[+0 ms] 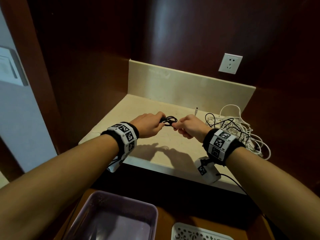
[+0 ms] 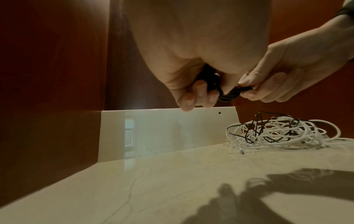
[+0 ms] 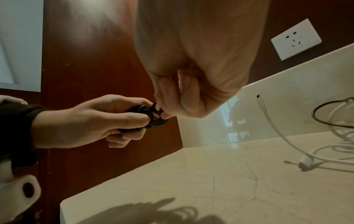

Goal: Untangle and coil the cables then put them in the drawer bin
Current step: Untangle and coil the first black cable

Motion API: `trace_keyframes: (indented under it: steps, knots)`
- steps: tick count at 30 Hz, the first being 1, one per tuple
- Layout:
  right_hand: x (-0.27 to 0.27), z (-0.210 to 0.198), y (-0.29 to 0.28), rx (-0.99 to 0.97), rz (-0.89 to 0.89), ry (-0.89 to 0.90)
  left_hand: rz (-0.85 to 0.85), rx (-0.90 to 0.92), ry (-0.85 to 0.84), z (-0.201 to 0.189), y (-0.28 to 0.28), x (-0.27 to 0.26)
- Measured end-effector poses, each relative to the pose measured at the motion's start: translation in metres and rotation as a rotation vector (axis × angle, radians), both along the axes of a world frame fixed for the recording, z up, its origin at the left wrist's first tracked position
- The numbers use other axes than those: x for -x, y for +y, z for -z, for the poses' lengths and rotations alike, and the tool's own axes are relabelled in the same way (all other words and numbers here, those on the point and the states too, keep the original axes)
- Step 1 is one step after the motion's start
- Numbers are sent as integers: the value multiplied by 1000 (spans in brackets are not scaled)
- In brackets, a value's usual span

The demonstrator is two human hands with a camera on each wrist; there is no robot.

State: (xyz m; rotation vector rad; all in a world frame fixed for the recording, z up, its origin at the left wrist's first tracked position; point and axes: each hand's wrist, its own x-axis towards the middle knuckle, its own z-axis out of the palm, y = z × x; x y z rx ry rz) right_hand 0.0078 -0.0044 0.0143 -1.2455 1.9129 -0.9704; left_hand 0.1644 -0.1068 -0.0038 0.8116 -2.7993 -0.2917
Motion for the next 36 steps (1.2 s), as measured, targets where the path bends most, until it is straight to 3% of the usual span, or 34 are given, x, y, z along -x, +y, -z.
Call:
trace_keyframes:
  steps: [9, 15, 24, 29, 36]
  knots:
    - [9, -10, 20, -58, -116, 34, 74, 2, 13, -7, 11, 0]
    - [5, -1, 33, 0, -74, -82, 46, -78, 102, -9, 23, 7]
    - [9, 1, 47, 135, -2, -92, 42, -117, 16, -11, 39, 10]
    - [4, 5, 53, 152, -46, -68, 44, -163, -19, -7, 50, 5]
    - [-4, 13, 62, 112, -37, 28, -10, -227, 65, -4, 55, -12]
